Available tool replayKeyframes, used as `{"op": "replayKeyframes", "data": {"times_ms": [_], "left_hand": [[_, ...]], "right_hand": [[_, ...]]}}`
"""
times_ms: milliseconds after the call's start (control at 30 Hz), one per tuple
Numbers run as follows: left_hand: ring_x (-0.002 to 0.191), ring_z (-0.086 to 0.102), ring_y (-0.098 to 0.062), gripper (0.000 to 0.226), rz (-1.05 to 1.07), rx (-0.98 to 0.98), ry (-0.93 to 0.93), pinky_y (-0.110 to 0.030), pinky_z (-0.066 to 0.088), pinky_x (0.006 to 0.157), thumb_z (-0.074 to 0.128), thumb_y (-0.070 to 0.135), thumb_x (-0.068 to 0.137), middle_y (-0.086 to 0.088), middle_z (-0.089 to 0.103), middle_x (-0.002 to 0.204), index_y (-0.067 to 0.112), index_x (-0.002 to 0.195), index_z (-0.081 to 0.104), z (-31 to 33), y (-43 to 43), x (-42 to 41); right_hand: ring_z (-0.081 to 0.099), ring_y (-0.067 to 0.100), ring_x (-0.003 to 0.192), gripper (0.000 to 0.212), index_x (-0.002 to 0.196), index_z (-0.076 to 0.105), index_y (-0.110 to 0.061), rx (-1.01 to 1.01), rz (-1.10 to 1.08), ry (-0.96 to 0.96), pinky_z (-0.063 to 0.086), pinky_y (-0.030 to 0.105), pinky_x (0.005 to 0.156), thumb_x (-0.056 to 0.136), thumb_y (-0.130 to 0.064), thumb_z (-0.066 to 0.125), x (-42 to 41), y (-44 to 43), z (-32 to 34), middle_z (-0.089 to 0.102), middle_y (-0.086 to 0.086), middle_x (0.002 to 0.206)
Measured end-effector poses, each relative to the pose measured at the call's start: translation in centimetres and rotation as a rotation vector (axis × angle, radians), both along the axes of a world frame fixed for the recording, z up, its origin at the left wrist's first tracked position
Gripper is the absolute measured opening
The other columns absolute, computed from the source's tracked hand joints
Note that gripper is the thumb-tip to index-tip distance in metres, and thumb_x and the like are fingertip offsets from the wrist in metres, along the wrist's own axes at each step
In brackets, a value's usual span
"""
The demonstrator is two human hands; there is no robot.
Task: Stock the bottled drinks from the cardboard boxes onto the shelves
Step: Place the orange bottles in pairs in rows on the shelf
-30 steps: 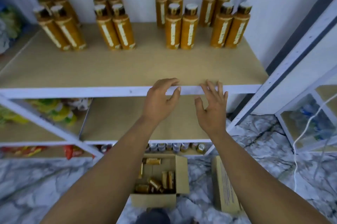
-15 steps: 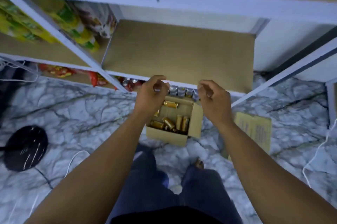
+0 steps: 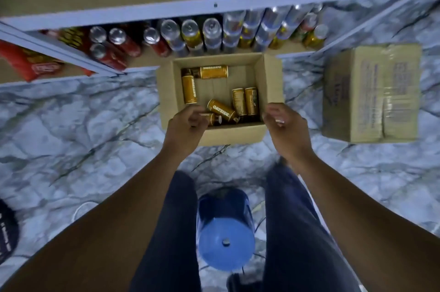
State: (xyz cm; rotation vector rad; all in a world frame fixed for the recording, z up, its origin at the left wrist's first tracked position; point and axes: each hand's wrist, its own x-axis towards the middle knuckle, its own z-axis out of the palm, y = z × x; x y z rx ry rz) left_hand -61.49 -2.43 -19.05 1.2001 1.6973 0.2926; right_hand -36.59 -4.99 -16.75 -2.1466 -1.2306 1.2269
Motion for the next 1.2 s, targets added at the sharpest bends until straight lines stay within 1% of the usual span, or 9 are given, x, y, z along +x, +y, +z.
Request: {"op": "replayKeyframes", "data": {"times_ms": [167,333,500,633,800,900,1000,1100,1200], "left_hand": [[0.088,0.062,0.002,0.03,-0.181,-0.009,0.004,-0.026,0.051,0.085,0.073,0.028,0.093,0.01,0.068,0.098,0.025,0.122,0.067,-13.9,1.9,-1.7],[0.103,0.062,-0.006,0.046,-0.307,-0.058,-0.018,-0.027,0.052,0.086,0.078,0.029,0.09,0.011,0.064,0.11,0.027,0.132,0.059,-23.1,3.6,-1.9],[0.118,0.06,-0.01,0.074,-0.378,-0.088,-0.02,-0.035,0.051,0.101,0.087,0.027,0.081,0.004,0.065,0.126,0.029,0.145,0.05,-28.8,4.4,-1.2],[0.119,0.057,-0.009,0.087,-0.421,-0.122,-0.012,-0.03,0.047,0.099,0.09,0.027,0.076,0.006,0.064,0.125,0.035,0.149,0.044,-30.7,4.2,-1.6],[0.129,0.056,-0.015,0.092,-0.451,-0.196,-0.005,-0.039,0.048,0.108,0.089,0.02,0.078,0.004,0.059,0.142,0.042,0.151,0.038,-31.7,4.1,-1.9],[0.13,0.056,-0.015,0.087,-0.435,-0.172,-0.024,-0.046,0.048,0.109,0.089,0.02,0.078,0.005,0.062,0.138,0.044,0.146,0.041,-31.5,4.2,-2.1],[0.135,0.049,-0.011,0.082,-0.335,-0.09,-0.052,-0.041,0.044,0.112,0.087,0.022,0.081,0.004,0.058,0.144,0.039,0.147,0.04,-30.2,4.3,-2.3],[0.141,0.044,-0.015,0.083,-0.204,0.015,-0.045,-0.039,0.042,0.112,0.081,0.028,0.087,0.003,0.048,0.155,0.038,0.153,0.031,-29.0,4.3,-2.5],[0.143,0.044,-0.017,0.083,-0.086,0.107,-0.049,-0.045,0.042,0.114,0.079,0.032,0.089,0.003,0.044,0.157,0.043,0.153,0.028,-28.9,4.1,-2.6]], "right_hand": [[0.062,-0.002,0.105,0.031,0.13,0.065,-0.02,-0.065,0.007,0.039,0.043,0.004,0.085,0.1,-0.029,0.062,-2.2,0.0,-14.0,0.069,-0.01,0.122],[0.063,0.009,0.116,0.039,0.133,0.062,-0.021,-0.077,0.111,0.04,0.054,0.038,0.101,0.096,-0.03,0.07,-3.2,2.3,-24.3,0.069,-0.001,0.127],[0.057,0.009,0.123,0.055,0.143,0.053,-0.027,-0.158,0.257,0.084,0.051,0.035,0.102,0.093,-0.027,0.074,-3.4,5.5,-29.7,0.062,-0.005,0.139],[0.057,0.015,0.125,0.064,0.144,0.049,-0.032,-0.241,0.37,0.093,0.051,0.04,0.104,0.088,-0.024,0.079,-2.6,6.6,-32.2,0.061,-0.005,0.138],[0.055,0.007,0.114,0.068,0.144,0.048,-0.032,-0.284,0.415,0.128,0.044,0.023,0.088,0.085,-0.022,0.082,-2.4,6.4,-33.1,0.06,-0.005,0.136],[0.056,0.008,0.112,0.071,0.145,0.049,-0.031,-0.288,0.386,0.149,0.045,0.021,0.084,0.084,-0.022,0.083,-2.2,6.4,-33.1,0.061,-0.004,0.136],[0.061,0.013,0.114,0.068,0.143,0.049,-0.032,-0.292,0.342,0.164,0.049,0.021,0.077,0.084,-0.023,0.083,-2.0,6.3,-32.8,0.064,-0.004,0.132],[0.061,0.014,0.116,0.07,0.143,0.048,-0.032,-0.29,0.365,0.107,0.048,0.024,0.081,0.083,-0.025,0.084,-2.1,6.0,-32.8,0.064,-0.002,0.133],[0.059,0.02,0.123,0.08,0.147,0.043,-0.032,-0.287,0.484,0.006,0.05,0.036,0.098,0.08,-0.03,0.086,-2.6,6.0,-32.9,0.061,0.002,0.138]]}}
